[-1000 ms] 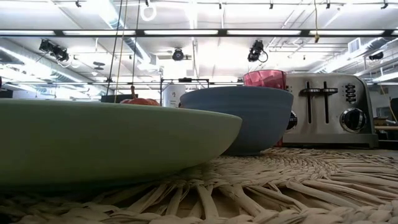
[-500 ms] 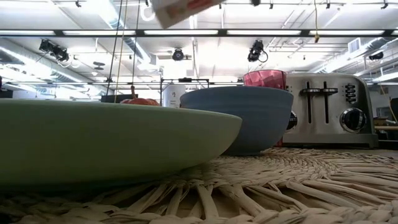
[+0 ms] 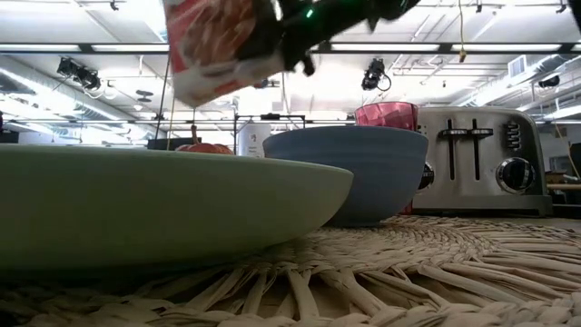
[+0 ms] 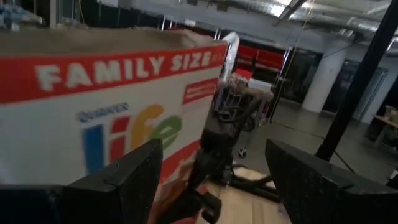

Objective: Arrange a breakfast setting
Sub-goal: Pour the cereal from the cereal box into the blue bowl

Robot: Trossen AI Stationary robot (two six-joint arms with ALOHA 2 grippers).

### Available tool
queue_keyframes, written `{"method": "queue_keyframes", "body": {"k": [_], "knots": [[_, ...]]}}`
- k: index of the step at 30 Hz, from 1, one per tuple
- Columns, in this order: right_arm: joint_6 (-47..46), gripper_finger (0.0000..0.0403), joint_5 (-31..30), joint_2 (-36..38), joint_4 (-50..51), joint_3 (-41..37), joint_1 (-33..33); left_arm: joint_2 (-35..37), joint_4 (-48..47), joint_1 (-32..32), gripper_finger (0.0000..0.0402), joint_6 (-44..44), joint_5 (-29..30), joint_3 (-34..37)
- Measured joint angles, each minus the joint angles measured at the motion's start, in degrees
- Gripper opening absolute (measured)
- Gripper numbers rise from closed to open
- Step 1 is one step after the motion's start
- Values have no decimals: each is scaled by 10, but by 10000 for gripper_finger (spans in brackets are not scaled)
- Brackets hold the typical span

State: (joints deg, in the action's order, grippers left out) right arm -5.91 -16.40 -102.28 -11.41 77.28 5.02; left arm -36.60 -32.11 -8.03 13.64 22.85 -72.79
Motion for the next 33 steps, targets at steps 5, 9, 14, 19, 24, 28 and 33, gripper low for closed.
{"method": "queue_keyframes", "body": {"k": [5,9,14,19,24,28,33], "knots": [[-4,215,8,-62,-51,0,17,0,-10,0,291,17,0,0],[-7,215,10,-103,-72,0,27,0,-13,0,291,18,0,0],[-35,215,10,-147,-80,0,31,-1,-13,0,291,18,0,0],[-39,214,4,-170,-106,0,29,-1,-18,0,291,19,0,0],[-72,214,-29,-189,-97,0,22,-1,-26,0,291,23,0,0],[-91,214,-57,-205,-101,0,12,-1,-27,0,291,26,0,0],[-92,214,-73,-215,-94,0,2,-1,-30,0,291,38,0,0]]}}
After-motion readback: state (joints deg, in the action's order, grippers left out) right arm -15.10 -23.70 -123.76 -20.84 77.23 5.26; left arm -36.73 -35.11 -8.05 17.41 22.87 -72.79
